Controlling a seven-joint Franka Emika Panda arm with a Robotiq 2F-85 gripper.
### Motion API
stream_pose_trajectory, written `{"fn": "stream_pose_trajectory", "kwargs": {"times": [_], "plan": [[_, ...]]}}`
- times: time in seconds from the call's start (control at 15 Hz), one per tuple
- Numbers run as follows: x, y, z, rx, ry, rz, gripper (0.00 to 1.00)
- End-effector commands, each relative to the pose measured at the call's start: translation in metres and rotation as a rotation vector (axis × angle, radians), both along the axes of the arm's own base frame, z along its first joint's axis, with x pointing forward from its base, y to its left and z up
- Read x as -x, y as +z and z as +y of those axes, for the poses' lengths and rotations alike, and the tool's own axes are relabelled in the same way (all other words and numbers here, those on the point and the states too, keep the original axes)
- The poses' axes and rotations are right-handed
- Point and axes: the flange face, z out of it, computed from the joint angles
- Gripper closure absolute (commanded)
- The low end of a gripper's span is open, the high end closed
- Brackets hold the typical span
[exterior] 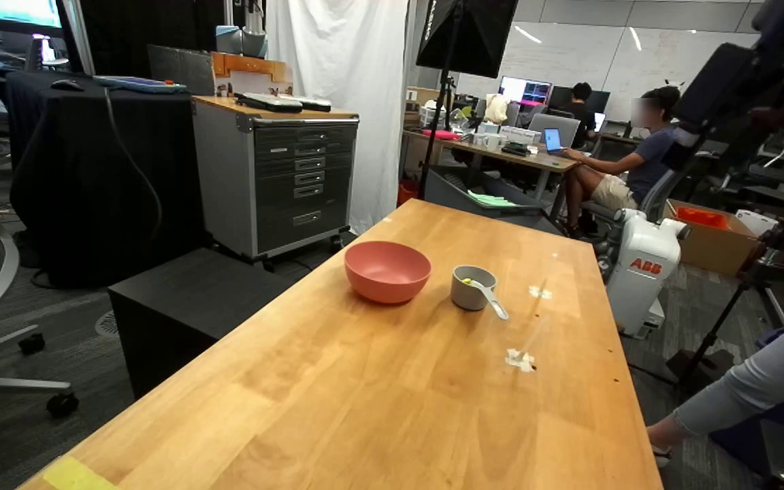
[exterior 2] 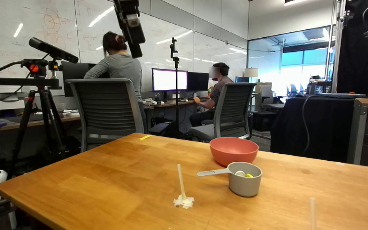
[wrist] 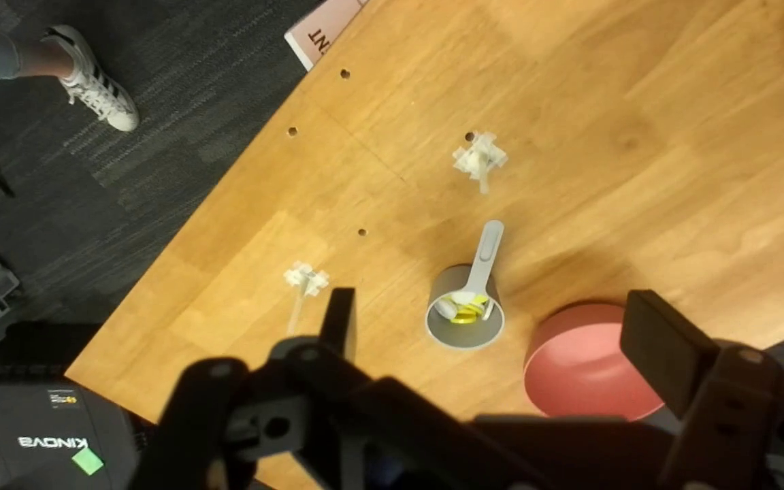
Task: Pour the things in the grey cup into the bowl
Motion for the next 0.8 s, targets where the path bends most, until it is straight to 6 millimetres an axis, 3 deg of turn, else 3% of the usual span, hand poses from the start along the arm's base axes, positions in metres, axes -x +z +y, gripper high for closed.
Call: {"fn": "stream_pose_trajectory", "kwargs": {"times": [0.0,0.07,0.13,0.33,0.73], "plan": [[-0.031,0.007,-0.009,0.015,-0.119,-0.056,0.00],[-0.036,0.007,-0.009,0.030,-0.146,-0.054,0.00],[-0.017,0.002,-0.008,0.006,-0.089,-0.032,0.00],[-0.030,-0.001,-0.008,0.009,-0.127,-0.031,0.00],[-0.032,-0.001,-0.008,0.008,-0.132,-0.032,0.00]]}}
